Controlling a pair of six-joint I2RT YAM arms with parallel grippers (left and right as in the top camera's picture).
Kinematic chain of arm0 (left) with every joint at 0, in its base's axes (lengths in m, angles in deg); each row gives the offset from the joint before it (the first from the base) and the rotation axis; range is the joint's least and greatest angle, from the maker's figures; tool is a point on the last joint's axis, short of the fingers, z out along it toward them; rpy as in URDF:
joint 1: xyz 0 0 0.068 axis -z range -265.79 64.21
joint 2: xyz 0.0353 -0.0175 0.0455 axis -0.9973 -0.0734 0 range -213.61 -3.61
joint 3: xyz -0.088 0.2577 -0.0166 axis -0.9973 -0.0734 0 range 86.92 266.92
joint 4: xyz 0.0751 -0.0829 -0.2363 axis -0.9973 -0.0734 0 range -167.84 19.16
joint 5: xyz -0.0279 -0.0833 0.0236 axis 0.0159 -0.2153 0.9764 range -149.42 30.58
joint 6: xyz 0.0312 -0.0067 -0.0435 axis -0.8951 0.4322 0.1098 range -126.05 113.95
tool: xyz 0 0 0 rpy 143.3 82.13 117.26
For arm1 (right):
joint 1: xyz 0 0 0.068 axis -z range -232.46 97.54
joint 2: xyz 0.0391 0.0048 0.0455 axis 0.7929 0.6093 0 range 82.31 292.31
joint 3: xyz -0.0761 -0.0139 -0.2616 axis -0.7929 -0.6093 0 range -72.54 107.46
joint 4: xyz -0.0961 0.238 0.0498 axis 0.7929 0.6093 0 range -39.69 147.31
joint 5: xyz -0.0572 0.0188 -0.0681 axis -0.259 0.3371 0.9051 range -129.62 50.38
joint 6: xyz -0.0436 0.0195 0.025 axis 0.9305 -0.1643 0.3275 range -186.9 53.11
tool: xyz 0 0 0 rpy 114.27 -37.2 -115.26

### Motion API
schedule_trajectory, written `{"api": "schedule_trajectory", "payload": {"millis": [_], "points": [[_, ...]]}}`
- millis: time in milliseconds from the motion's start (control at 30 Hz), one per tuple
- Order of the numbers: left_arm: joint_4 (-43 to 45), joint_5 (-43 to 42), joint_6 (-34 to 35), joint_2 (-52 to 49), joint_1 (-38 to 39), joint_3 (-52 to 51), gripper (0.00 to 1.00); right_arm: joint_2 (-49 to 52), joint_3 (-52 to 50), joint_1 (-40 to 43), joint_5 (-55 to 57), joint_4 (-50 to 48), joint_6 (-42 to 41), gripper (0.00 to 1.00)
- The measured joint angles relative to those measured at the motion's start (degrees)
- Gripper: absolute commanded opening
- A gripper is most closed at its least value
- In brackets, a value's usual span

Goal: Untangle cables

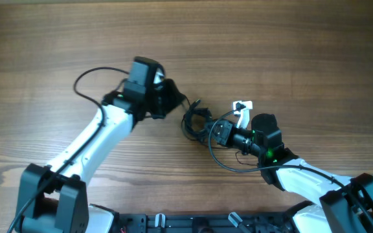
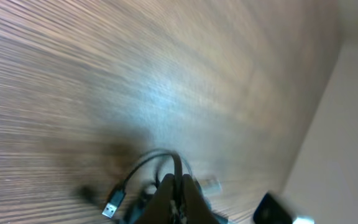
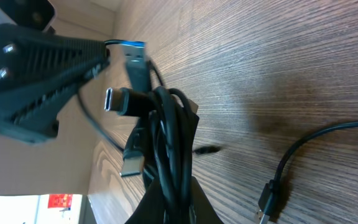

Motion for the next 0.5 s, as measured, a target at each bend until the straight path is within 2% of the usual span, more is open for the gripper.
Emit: {"api": "schedule_trajectory", "payload": {"millis": [200, 300, 333, 400, 433, 467, 500], "points": [[5.0, -5.0, 11.6, 0.0, -12.2, 0.0, 0.04, 0.0, -0.1, 0.0, -0.4, 2.5, 0.0, 0.04], [4.6, -7.2, 18.2, 0.0, -17.7, 0.0, 0.04, 0.0, 0.0, 0.0, -0.4, 2.6, 0.0, 0.04], [4.2, -7.5, 19.9, 0.0, -18.8, 0.0, 0.14, 0.0, -0.1, 0.0, -0.4, 2.6, 0.0, 0.04], [2.7, -7.7, 22.3, 0.0, -20.4, 0.0, 0.57, 0.0, -0.1, 0.0, -0.4, 2.6, 0.0, 0.04], [1.8, -7.8, 22.3, 0.0, -20.3, 0.0, 0.75, 0.0, -0.1, 0.0, -0.4, 2.6, 0.0, 0.04], [1.2, -8.0, 21.4, 0.0, -20.0, 0.0, 0.8, 0.0, -0.1, 0.0, -0.4, 2.6, 0.0, 0.04], [0.5, -8.3, 20.3, 0.0, -19.6, 0.0, 0.79, 0.0, -0.1, 0.0, -0.4, 2.6, 0.0, 0.04]]}}
